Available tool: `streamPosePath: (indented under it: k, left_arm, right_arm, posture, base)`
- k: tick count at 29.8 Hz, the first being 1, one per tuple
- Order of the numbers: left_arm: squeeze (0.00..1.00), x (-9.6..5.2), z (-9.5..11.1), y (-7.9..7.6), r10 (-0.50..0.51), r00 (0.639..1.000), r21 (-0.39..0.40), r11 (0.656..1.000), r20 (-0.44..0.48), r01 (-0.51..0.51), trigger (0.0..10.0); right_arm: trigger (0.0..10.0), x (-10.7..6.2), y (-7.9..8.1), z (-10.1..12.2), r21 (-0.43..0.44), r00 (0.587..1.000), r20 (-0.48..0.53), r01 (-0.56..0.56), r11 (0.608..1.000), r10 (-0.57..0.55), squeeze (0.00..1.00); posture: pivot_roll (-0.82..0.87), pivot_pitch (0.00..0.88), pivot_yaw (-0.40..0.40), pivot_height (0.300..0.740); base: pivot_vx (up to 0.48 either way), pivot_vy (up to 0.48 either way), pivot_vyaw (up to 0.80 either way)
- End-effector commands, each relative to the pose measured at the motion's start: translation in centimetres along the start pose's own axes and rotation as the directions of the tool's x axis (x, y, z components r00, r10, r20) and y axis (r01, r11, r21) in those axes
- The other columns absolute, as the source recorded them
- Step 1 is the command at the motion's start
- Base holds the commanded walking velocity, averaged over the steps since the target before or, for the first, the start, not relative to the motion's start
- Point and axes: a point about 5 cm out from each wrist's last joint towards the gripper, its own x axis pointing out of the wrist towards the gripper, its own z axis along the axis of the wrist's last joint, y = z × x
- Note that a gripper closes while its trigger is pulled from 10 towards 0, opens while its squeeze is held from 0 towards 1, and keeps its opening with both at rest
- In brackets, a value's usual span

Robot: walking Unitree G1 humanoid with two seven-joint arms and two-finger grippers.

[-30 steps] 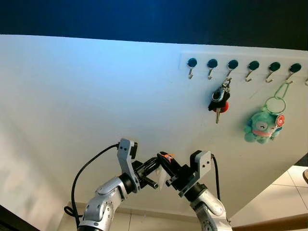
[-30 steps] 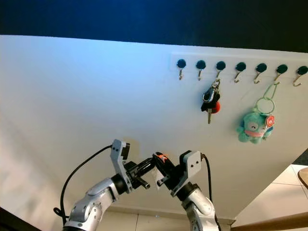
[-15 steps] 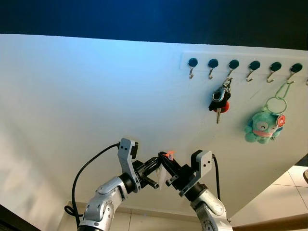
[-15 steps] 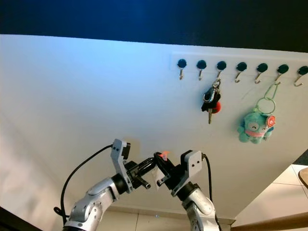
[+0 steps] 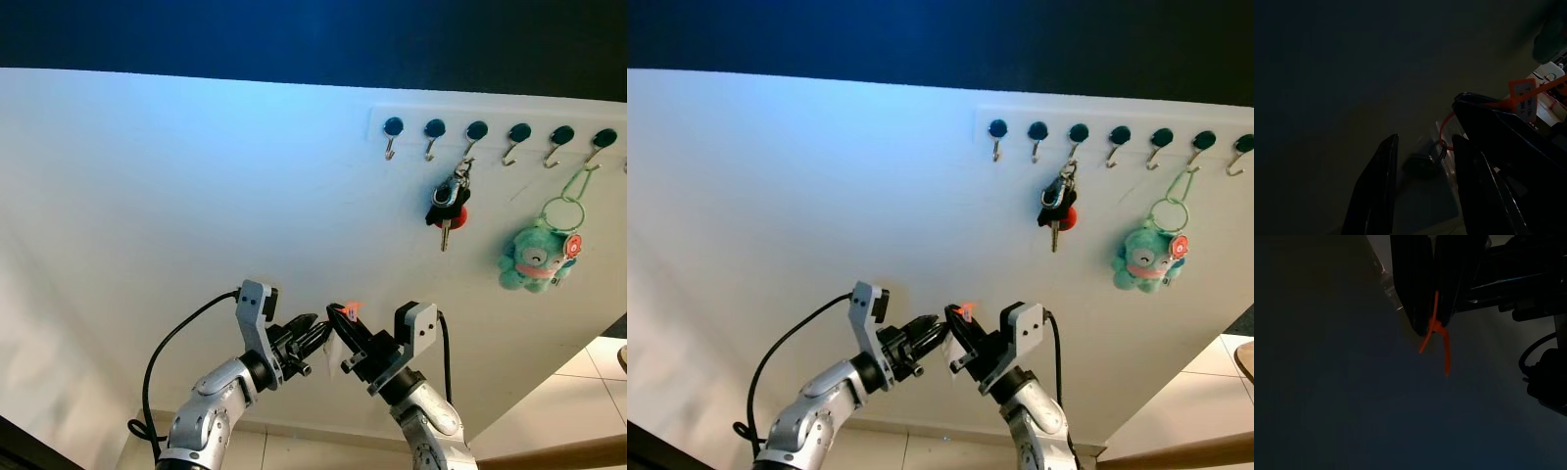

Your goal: Hang keys on a hook

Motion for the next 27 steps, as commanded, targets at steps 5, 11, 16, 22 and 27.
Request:
streamPosePath:
  k: [5,11,16,22,27]
  left_arm:
    - [0.0,-2.3,0.1,2.4,0.1,0.995,0.059,0.993,-0.011,-0.099,10.0]
    - [0.0,-4.2,0.2,4.0,0.16,0.987,0.098,0.983,-0.02,-0.157,10.0]
    - [0.24,-4.5,0.0,4.0,0.154,0.987,0.126,0.981,-0.038,-0.148,10.0]
    - [0.0,-5.5,-1.2,4.6,0.211,0.971,0.191,0.963,-0.109,-0.188,10.0]
    - [0.0,-7.4,-2.9,5.3,0.286,0.938,0.268,0.936,-0.196,-0.229,10.0]
  right_arm:
    - [0.0,-0.1,-0.6,0.3,-0.009,0.999,0.007,0.037,0.999,-0.037,0.0]
    - [0.0,-0.1,-1.3,0.5,-0.011,0.998,0.013,0.061,0.998,-0.06,0.0]
    - [0.0,-0.1,-1.4,0.6,-0.012,0.998,0.014,0.065,0.998,-0.065,0.0]
    - [0.0,-0.1,-1.3,0.7,-0.066,0.999,-0.001,0.05,0.997,-0.05,0.0]
    - [0.0,0.7,-1.1,1.5,-0.342,0.996,-0.035,0.069,0.937,-0.086,0.0]
  posture:
    - [0.04,0.05,-0.018,0.74]
    - [0.04,0.049,-0.022,0.74]
    - [0.04,0.05,-0.022,0.74]
    - [0.04,0.051,-0.01,0.74]
    - [0.04,0.056,-0.002,0.74]
  base:
    - [0.0,0.0,0.0]
    - [0.0,0.0,0.0]
    - [0.0,0.0,0.0]
    - [0.0,0.0,0.0]
    - [0.0,0.0,0.0]
